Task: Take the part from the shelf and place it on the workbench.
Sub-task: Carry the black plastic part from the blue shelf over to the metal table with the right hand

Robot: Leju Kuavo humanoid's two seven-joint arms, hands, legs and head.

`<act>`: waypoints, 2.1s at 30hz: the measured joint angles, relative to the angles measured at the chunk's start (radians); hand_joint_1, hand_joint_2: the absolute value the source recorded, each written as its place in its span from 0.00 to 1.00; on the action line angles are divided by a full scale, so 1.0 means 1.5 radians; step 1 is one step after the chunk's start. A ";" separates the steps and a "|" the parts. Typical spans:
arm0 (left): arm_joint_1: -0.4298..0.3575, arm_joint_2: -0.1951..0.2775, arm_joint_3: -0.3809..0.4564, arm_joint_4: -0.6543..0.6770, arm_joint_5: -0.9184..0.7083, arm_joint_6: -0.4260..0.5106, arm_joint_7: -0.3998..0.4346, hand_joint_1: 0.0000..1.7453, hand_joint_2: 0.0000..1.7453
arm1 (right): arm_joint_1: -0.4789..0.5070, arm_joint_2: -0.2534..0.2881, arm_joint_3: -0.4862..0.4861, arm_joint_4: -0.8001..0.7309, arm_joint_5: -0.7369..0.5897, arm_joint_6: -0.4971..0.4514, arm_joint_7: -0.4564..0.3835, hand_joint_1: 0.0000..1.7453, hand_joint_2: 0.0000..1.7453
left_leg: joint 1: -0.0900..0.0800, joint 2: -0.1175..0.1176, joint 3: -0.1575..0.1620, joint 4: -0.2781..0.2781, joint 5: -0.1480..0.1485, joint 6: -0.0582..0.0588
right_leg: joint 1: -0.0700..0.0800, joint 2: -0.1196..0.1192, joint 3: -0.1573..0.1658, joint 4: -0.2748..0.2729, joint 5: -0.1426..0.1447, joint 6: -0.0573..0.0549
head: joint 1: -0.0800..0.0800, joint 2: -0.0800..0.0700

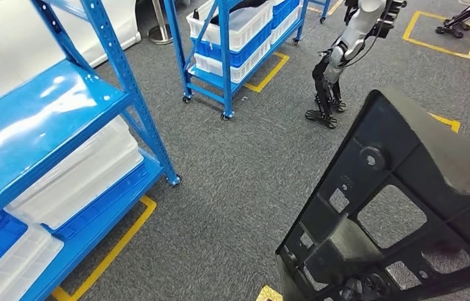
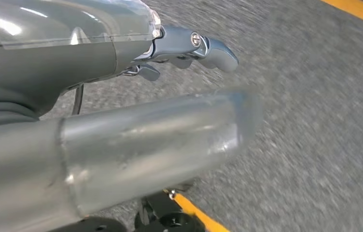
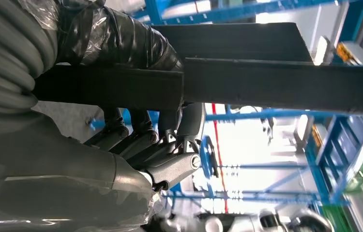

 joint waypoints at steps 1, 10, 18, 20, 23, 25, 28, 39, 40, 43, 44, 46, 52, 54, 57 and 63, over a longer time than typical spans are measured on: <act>0.002 0.000 0.000 0.000 0.000 -0.004 0.000 0.00 0.00 | 0.000 0.000 0.000 -0.001 0.000 0.001 0.000 1.00 1.00 | 0.001 -0.018 -0.019 0.043 -0.023 -0.001 | 0.000 0.008 -0.001 0.000 0.001 -0.002 | 0.000 0.000; 0.008 0.000 0.002 0.000 0.007 -0.028 -0.006 0.00 0.00 | 0.000 0.000 -0.005 -0.001 -0.003 0.014 0.002 1.00 1.00 | 0.006 -0.102 -0.001 -0.038 0.048 0.006 | -0.001 0.090 -0.009 0.012 0.002 0.009 | 0.000 0.000; 0.009 -0.001 0.002 0.000 0.003 -0.026 0.000 0.00 0.00 | 0.003 0.001 -0.015 -0.003 -0.007 0.022 0.006 1.00 1.00 | 0.000 -0.025 0.002 -0.055 0.057 0.032 | -0.002 0.019 -0.095 0.174 -0.078 0.031 | 0.001 0.000; 0.009 -0.001 0.002 0.000 0.001 -0.023 0.002 0.00 0.00 | 0.004 0.001 -0.018 -0.003 -0.009 0.026 0.008 1.00 1.00 | -0.002 -0.005 0.002 -0.054 0.055 0.032 | -0.004 0.013 -0.092 0.178 -0.068 0.032 | 0.001 0.000; 0.008 -0.001 0.002 0.000 -0.003 -0.020 0.004 0.00 0.00 | 0.004 0.005 -0.025 -0.004 -0.013 0.038 0.009 1.00 1.00 | -0.004 0.018 0.007 -0.053 0.050 0.027 | -0.001 -0.019 -0.019 0.053 -0.016 0.026 | 0.001 0.000; 0.007 -0.002 0.002 0.000 -0.006 -0.019 0.005 0.00 0.00 | 0.004 0.009 -0.030 -0.005 -0.015 0.043 0.010 1.00 1.00 | -0.006 0.029 0.011 -0.052 0.047 0.021 | 0.005 -0.035 0.004 0.008 -0.008 0.020 | 0.001 0.000; 0.003 -0.003 0.002 0.000 -0.006 -0.017 0.005 0.00 0.00 | 0.006 0.013 -0.035 -0.006 -0.015 0.046 0.010 1.00 1.00 | -0.006 0.041 0.015 -0.053 0.043 0.012 | 0.006 -0.016 0.002 0.001 -0.004 0.011 | 0.001 0.000; 0.012 -0.004 0.002 0.000 -0.019 -0.005 0.015 0.00 0.00 | 0.009 0.023 -0.053 -0.008 -0.037 0.059 0.018 1.00 1.00 | 0.007 -0.075 -0.012 -0.004 0.037 0.000 | 0.000 0.072 -0.001 0.008 0.000 0.005 | 0.000 0.000; 0.012 -0.004 0.001 0.000 -0.020 -0.004 0.016 0.00 0.00 | 0.010 0.023 -0.054 -0.008 -0.038 0.059 0.019 1.00 1.00 | 0.008 -0.089 -0.003 -0.027 0.043 0.002 | 0.000 0.080 -0.005 0.011 0.000 0.009 | 0.000 0.000; 0.012 -0.006 0.001 0.000 -0.021 -0.007 0.018 0.00 0.00 | 0.012 0.023 -0.059 -0.008 -0.038 0.060 0.023 1.00 1.00 | 0.006 -0.086 0.000 -0.037 0.044 0.013 | -0.002 0.100 -0.016 0.014 0.005 0.023 | 0.000 0.000; 0.011 -0.008 0.001 -0.001 -0.021 -0.012 0.019 0.00 0.00 | 0.013 0.023 -0.062 -0.008 -0.038 0.062 0.025 1.00 1.00 | 0.006 -0.078 0.000 -0.039 0.046 0.018 | -0.002 0.093 -0.019 0.018 0.002 0.026 | 0.000 0.000; 0.010 -0.011 0.001 -0.002 -0.021 -0.024 0.022 0.00 0.00 | 0.010 0.023 -0.066 -0.008 -0.038 0.068 0.029 1.00 1.00 | 0.007 -0.058 0.000 -0.045 0.051 0.029 | -0.001 0.054 -0.040 0.060 -0.025 0.031 | 0.001 0.000; 0.012 -0.013 0.001 -0.003 -0.019 -0.046 0.050 0.00 0.00 | 0.005 0.023 -0.072 -0.005 -0.037 0.082 0.038 1.00 1.00 | -0.001 0.003 -0.002 -0.044 0.048 0.034 | -0.003 0.008 -0.075 0.154 -0.053 0.037 | 0.001 0.000; 0.010 -0.017 0.002 -0.004 -0.018 -0.044 0.066 0.00 0.00 | 0.003 0.023 -0.073 -0.004 -0.035 0.083 0.042 1.00 1.00 | -0.003 0.016 0.002 -0.044 0.045 0.030 | 0.001 -0.020 -0.022 0.060 -0.020 0.030 | 0.001 0.000; 0.008 -0.023 0.003 -0.004 -0.014 -0.042 0.081 0.00 0.00 | -0.001 0.023 -0.073 -0.004 -0.032 0.085 0.046 1.00 1.00 | -0.005 0.035 0.008 -0.044 0.041 0.022 | 0.011 -0.034 0.002 0.008 -0.010 0.019 | 0.001 0.000; 0.007 -0.028 0.011 -0.007 0.006 -0.058 0.083 0.00 0.00 | -0.005 0.025 -0.075 -0.004 -0.028 0.091 0.050 1.00 1.00 | 0.000 -0.025 -0.041 0.074 -0.032 0.008 | 0.002 0.011 0.006 -0.008 0.003 0.000 | 0.001 0.000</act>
